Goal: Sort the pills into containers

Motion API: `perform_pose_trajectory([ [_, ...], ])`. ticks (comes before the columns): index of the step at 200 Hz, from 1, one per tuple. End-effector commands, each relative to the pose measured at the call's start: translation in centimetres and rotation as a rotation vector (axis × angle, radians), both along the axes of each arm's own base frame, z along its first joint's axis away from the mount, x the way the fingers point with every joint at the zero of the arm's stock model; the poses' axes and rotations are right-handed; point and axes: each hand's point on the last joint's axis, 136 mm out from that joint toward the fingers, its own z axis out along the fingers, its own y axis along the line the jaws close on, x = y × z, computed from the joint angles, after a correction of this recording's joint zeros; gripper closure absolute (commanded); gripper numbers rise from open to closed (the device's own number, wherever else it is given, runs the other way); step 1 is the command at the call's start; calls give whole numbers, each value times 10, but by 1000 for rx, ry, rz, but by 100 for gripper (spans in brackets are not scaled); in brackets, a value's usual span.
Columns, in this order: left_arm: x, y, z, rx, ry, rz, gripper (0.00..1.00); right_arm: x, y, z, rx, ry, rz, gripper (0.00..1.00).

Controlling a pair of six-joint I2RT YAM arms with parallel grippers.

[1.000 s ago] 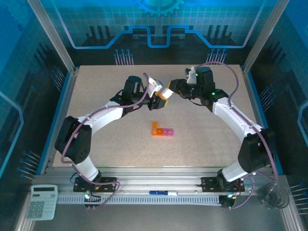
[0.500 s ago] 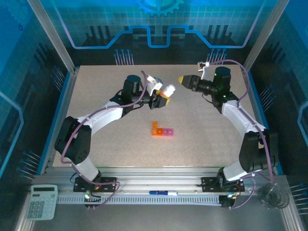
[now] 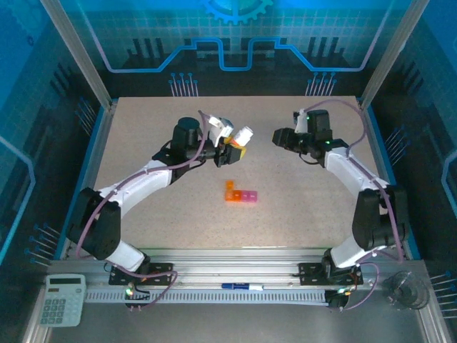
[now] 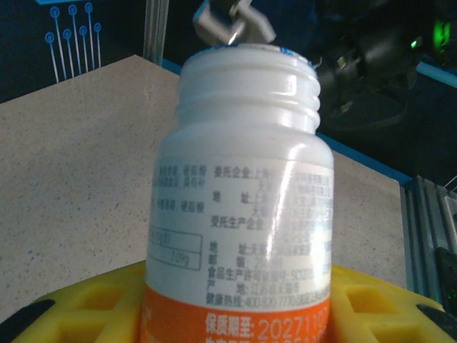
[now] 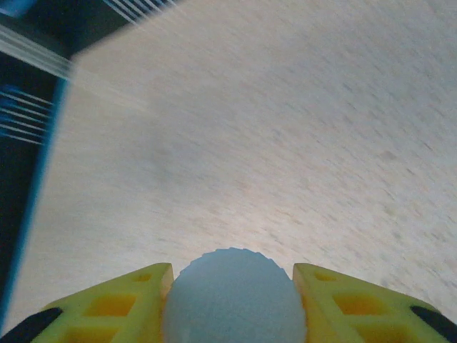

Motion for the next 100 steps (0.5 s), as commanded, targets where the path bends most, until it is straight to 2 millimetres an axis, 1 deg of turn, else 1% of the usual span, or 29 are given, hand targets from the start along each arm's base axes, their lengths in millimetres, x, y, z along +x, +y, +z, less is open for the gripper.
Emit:
perform_pose_trajectory([
  [1,0,8,8,-39,-3,51,100,-16,-18,-64,-215,171,-76,56],
  [16,-1,10,6,-51,6,65,100,-17,-20,-83,-250,212,-109,56],
  [33,-1,13,6,-73,1,84,100,-17,-23,-96,-263,240,-154,55],
  [65,2,17,11,-88,-23,126,100,-22,-29,-115,-291,281,-205,54],
  [100,10,20,12,-66,-15,163,100,-31,-31,-134,-326,325,-217,47],
])
